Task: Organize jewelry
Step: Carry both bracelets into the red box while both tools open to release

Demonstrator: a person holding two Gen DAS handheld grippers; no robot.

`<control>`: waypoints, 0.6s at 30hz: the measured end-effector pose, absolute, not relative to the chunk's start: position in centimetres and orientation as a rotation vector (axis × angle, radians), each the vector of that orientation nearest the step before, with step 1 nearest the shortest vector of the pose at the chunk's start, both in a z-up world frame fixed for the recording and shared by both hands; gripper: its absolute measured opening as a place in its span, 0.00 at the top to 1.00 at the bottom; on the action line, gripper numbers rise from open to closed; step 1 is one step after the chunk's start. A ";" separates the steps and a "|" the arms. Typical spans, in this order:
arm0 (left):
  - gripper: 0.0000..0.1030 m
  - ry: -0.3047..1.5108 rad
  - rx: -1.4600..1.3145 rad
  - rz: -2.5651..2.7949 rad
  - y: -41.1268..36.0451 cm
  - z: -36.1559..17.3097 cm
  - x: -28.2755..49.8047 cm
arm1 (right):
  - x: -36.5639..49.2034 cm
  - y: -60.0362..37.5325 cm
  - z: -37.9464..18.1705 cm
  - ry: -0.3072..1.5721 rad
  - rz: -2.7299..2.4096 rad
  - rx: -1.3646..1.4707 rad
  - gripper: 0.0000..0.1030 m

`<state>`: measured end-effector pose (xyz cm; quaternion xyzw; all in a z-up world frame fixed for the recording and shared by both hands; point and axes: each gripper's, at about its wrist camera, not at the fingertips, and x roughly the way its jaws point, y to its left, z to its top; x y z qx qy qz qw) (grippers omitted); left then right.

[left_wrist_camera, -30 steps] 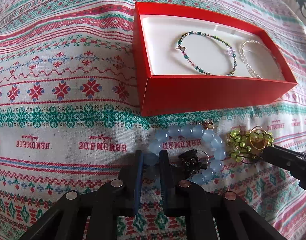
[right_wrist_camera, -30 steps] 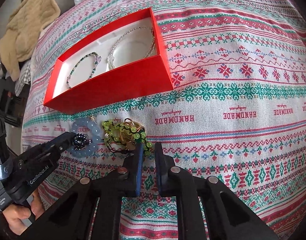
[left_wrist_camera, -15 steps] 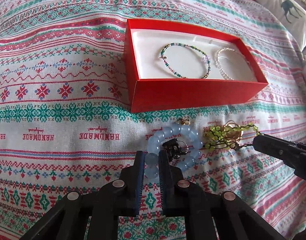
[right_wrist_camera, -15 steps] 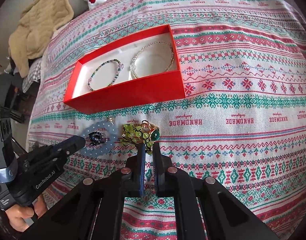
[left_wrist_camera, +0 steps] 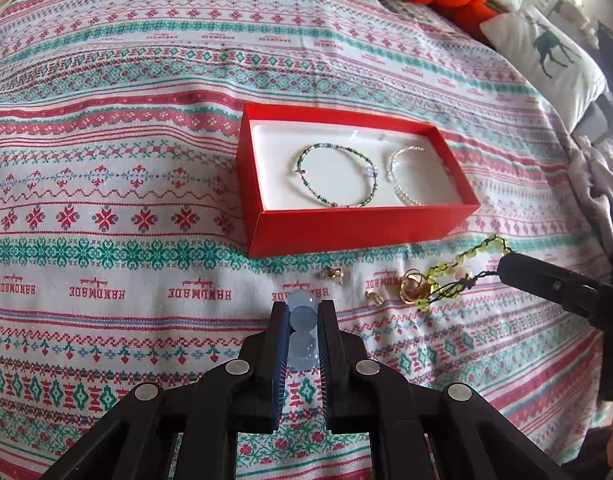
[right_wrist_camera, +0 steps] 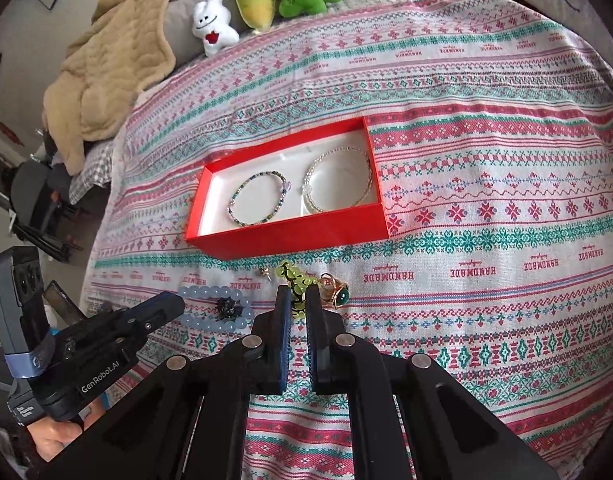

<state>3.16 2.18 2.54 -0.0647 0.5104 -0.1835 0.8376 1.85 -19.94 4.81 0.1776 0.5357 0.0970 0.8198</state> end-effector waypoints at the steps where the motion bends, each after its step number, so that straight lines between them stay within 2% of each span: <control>1: 0.92 1.074 -0.141 -0.390 2.2 2.8 3.1 | 1.8 -20.0 5.1 1.133 0.208 0.380 0.93; 18: 0.92 0.888 -0.228 -0.518 0.6 9.5 3.5 | 2.9 -20.4 8.8 1.037 0.213 0.417 0.93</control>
